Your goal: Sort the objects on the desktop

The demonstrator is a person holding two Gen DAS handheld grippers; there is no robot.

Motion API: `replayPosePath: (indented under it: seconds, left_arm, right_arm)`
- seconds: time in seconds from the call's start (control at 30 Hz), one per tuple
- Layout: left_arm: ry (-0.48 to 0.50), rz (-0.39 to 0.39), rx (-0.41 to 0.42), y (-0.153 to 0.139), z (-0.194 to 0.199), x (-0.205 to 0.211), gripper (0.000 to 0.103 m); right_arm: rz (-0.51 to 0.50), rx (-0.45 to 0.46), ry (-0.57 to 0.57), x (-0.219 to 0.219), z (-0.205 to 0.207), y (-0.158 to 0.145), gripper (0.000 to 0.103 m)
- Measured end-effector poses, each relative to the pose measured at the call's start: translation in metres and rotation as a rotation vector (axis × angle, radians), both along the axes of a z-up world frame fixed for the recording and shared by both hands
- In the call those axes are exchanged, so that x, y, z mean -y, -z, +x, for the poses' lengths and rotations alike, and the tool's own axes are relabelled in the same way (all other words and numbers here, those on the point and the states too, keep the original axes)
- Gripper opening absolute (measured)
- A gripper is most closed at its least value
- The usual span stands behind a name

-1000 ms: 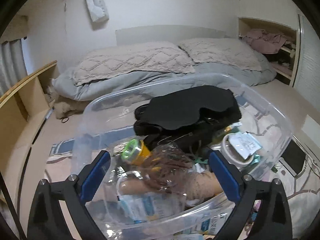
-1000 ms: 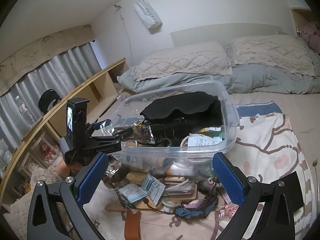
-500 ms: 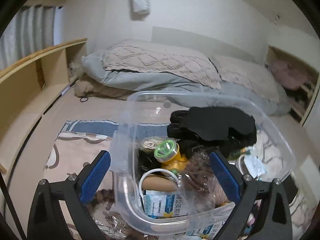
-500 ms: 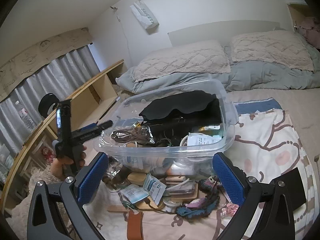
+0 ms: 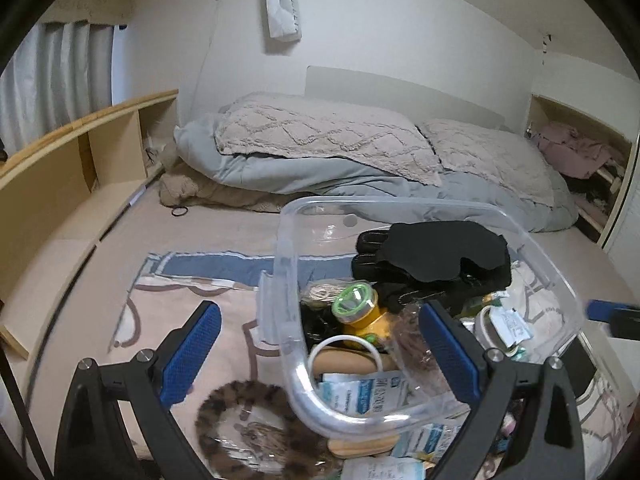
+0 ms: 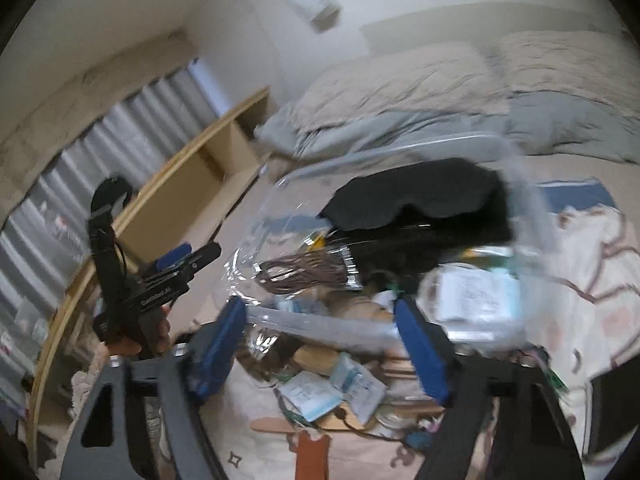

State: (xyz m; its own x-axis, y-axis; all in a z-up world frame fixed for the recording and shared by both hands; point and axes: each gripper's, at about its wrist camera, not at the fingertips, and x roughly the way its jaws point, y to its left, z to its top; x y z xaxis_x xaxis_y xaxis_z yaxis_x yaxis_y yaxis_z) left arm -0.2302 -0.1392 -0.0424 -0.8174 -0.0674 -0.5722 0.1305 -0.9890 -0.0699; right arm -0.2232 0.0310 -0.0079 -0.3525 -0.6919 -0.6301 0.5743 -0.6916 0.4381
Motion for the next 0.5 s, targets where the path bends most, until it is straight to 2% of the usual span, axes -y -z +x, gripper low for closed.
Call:
replayPosePath:
  seconds: [0.13, 0.2, 0.33, 0.5]
  left_arm:
    - [-0.02, -0.009, -0.02, -0.001, 0.011, 0.011, 0.1]
    - [-0.041, -0.012, -0.033, -0.002, 0.019, 0.019, 0.1]
    - [-0.065, 0.033, -0.074, -0.007, 0.032, 0.037, 0.1]
    - [-0.076, 0.111, -0.108, -0.009, 0.039, 0.058, 0.1]
  right_arm:
    - [0.094, 0.104, -0.095, 0.058, -0.023, 0.017, 0.047]
    - [0.171, 0.157, -0.131, 0.087, -0.035, 0.031, 0.032]
    - [0.275, 0.231, -0.173, 0.131, -0.054, 0.058, 0.031]
    - [0.251, 0.224, -0.204, 0.16, -0.06, 0.058, 0.031]
